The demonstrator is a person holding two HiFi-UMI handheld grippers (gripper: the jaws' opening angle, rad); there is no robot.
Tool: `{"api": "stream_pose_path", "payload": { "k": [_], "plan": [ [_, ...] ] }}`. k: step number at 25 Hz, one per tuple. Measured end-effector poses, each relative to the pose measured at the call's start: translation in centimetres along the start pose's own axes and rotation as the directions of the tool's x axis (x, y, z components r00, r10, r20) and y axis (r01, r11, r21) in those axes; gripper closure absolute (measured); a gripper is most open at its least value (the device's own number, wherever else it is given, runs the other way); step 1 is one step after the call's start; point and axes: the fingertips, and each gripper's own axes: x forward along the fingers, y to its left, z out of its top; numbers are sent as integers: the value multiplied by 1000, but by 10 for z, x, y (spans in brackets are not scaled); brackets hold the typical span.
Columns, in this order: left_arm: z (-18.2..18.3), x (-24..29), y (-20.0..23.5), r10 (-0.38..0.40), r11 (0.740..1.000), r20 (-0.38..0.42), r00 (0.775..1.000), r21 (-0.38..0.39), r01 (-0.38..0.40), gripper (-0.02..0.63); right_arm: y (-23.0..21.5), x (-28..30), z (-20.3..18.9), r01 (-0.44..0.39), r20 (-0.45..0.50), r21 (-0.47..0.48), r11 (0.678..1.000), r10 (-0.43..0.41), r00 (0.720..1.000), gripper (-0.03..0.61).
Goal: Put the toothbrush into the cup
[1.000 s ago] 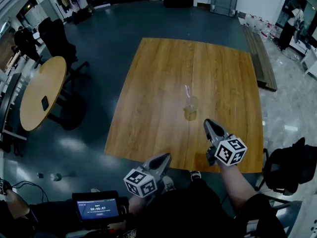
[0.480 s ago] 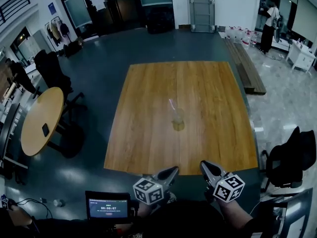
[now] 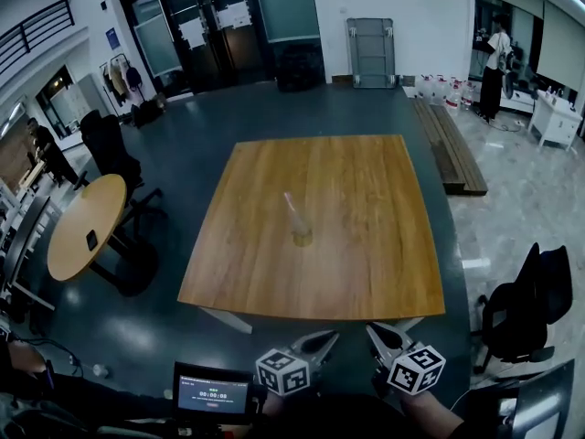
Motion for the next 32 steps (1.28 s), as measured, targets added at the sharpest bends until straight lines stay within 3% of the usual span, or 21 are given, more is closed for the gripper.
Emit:
{"api": "stream_pose_path", "payload": {
  "k": [11, 17, 25, 32],
  "plan": [
    [-38, -32, -46, 108, 994, 33, 994, 6, -108, 611, 29, -47, -36, -88, -65, 21, 996, 89, 994, 572],
    [-41, -44, -46, 63, 997, 58, 996, 47, -66, 611, 46, -50, -34, -79, -25, 18, 997, 79, 997, 572],
    [-11, -71, -35, 38, 996, 93, 995, 75, -45, 611, 76, -39, -30, -52, -1, 15, 999, 52, 999, 572],
    [-25, -86, -32, 9, 1000, 87, 996, 22, -11, 611, 96, -28, -47, -47, -20, -1, 999, 47, 999, 572]
  ]
}}
